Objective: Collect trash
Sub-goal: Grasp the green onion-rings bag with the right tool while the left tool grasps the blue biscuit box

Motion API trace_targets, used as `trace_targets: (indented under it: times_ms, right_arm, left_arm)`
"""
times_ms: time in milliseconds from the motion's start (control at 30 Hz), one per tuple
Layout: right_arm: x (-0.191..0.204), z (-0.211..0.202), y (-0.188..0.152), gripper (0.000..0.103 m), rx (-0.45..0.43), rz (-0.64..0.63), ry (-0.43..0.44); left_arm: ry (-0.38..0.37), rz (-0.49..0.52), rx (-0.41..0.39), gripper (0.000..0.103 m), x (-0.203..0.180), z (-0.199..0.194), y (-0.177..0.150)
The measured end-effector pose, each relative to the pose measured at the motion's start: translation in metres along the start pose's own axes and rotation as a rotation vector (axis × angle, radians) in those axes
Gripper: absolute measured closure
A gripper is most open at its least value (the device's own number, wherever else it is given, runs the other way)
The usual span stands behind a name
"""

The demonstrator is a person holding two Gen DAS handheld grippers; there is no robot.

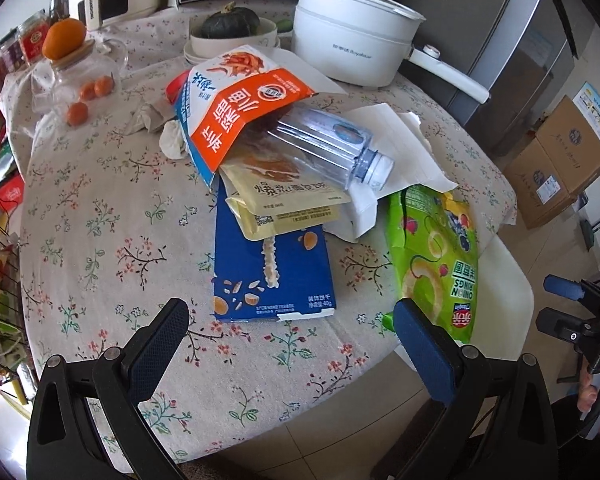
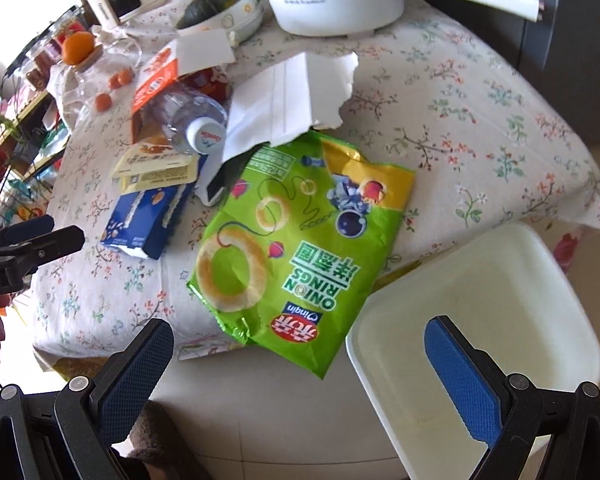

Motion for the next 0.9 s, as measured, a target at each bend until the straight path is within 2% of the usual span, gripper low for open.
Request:
trace_targets:
  times_ms: [67,133,233,367,500,600,700,800,833,900]
  right_arm:
    - [-0.007,0.018,-0.001,0.0,0.075,0.043,0.006]
    - [-0.006,0.028,0.006,0.0,0.091,0.057,0.036]
    - [-0.007,0.045,0.013,0.0,0.124,0.08,0.05]
    - [-0.011,0.071,0.012,0.0,0.182,0.144,0.064]
    - [-0.023,0.09,0.009,0.001,0.218,0.185,0.011]
    - [-0.034,0.103,0.004,0.006,0.245,0.227,-0.006]
    - [-0.041,0.11,-0.002,0.013,0.259,0.273,0.006]
    - [-0.043,0.111,-0.004,0.023,0.249,0.328,0.046]
    - [-0.043,0.11,-0.004,0.033,0.245,0.353,0.07]
    - [-0.042,0.107,-0.005,0.044,0.243,0.385,0.106]
  left_arm:
    - [-0.009,-0.016,0.028,0.002,0.005,0.014,0.001]
    - [-0.021,-0.003,0.033,0.002,0.003,0.021,0.005]
    - [0.016,0.029,0.073,0.001,0.004,0.039,0.006]
    - [0.046,0.014,0.135,0.0,0.011,0.066,0.005]
    - [0.076,0.02,0.182,0.0,0.015,0.085,-0.001]
    - [0.076,0.013,0.226,0.0,0.018,0.099,-0.008]
    - [0.084,0.029,0.21,0.0,0.019,0.1,-0.006]
    - [0.041,0.0,0.19,0.002,0.016,0.096,-0.004]
    - [0.022,-0.009,0.179,0.004,0.015,0.093,-0.004]
    - [-0.005,-0.025,0.162,0.008,0.017,0.085,-0.005]
Point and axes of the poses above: each gripper's, at about its wrist camera, not at the fingertips, and z roughly the way its jaws point, x to its left, y to its top, the point moved 9 cm from there along z, roughly the way its jaws point, and after that the axes turned 6 degrees about -x, right-handed, at the moved point
